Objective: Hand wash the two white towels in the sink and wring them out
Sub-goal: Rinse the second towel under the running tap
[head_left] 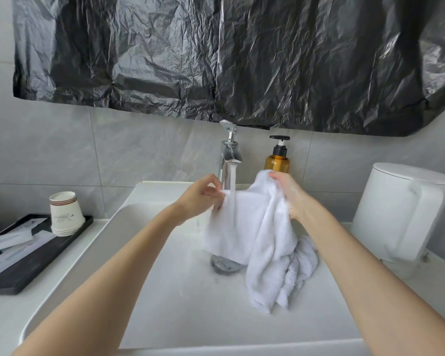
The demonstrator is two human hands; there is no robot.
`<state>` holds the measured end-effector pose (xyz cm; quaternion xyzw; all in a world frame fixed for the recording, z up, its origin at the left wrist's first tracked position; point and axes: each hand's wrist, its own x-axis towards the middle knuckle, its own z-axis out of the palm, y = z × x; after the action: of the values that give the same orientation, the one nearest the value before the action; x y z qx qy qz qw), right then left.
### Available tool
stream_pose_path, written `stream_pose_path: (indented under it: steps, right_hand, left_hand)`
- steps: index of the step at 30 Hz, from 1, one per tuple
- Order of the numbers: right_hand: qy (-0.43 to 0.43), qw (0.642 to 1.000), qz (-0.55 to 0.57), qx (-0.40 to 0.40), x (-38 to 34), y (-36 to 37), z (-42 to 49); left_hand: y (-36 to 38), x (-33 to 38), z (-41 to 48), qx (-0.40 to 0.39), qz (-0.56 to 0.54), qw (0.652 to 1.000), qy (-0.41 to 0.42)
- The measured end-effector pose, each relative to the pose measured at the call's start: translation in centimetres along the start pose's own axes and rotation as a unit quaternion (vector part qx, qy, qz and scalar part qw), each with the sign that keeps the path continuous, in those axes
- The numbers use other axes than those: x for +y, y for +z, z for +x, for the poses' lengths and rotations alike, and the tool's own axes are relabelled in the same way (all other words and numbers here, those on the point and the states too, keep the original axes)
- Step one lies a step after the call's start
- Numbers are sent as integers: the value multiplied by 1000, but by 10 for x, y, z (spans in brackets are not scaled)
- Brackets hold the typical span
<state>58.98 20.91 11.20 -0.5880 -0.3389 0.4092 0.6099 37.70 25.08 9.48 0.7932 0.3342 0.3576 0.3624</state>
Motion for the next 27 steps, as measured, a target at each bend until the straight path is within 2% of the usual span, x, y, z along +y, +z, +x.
stream_pose_path:
  steps: [1,3,5,6,8,10,12,14,15,16,17,19,20,22,24,27]
  right_hand:
    - [-4,999,-41,8,0,0,1]
    - [-69,988,-135,22,-2,3,-5]
    - [-141,960,-242,-4,-2,2,-12]
    - [-161,945,-280,-48,-2,2,-16]
    - [-141,913,-352,-151,-3,4,-26]
    - [-154,860,-442,-205,1,9,-30]
    - [-211,807,-512,-202,5,13,-29]
    - [-230,773,-574,-143,5,13,-29]
    - [-242,766,-585,-114,4,11,-28]
    - [-258,768,-578,-98,1,11,-27]
    - [-272,788,-544,-98,-2,11,-27]
    - [-290,851,-421,-117,-9,11,-27]
    - [-290,876,-365,-121,-11,12,-27]
    - [-278,905,-306,-105,-11,14,-25]
    - [-257,927,-262,-81,-6,18,-24]
    - [-260,948,-178,-35,-1,25,-27]
  left_hand:
    - [-3,2,1,10,5,1000,-1]
    - [-8,5,2,29,1,1000,-2]
    - [-13,5,4,47,6,999,13]
    - [-15,6,5,51,30,998,23]
    - [-15,7,7,50,99,993,44]
    - [-14,10,7,52,182,979,74]
    - [-14,13,6,68,258,958,108]
    - [-18,14,4,92,297,941,131]
    - [-22,14,3,101,315,933,141]
    - [-26,14,2,107,339,923,147]
    - [-29,14,2,111,360,914,148]
    - [-31,15,4,111,360,918,121]
    - [-30,16,4,96,315,939,93]
    - [-25,18,3,38,143,989,27]
    - [-15,18,0,8,32,999,-16]
    - [5,15,0,31,-73,995,-59]
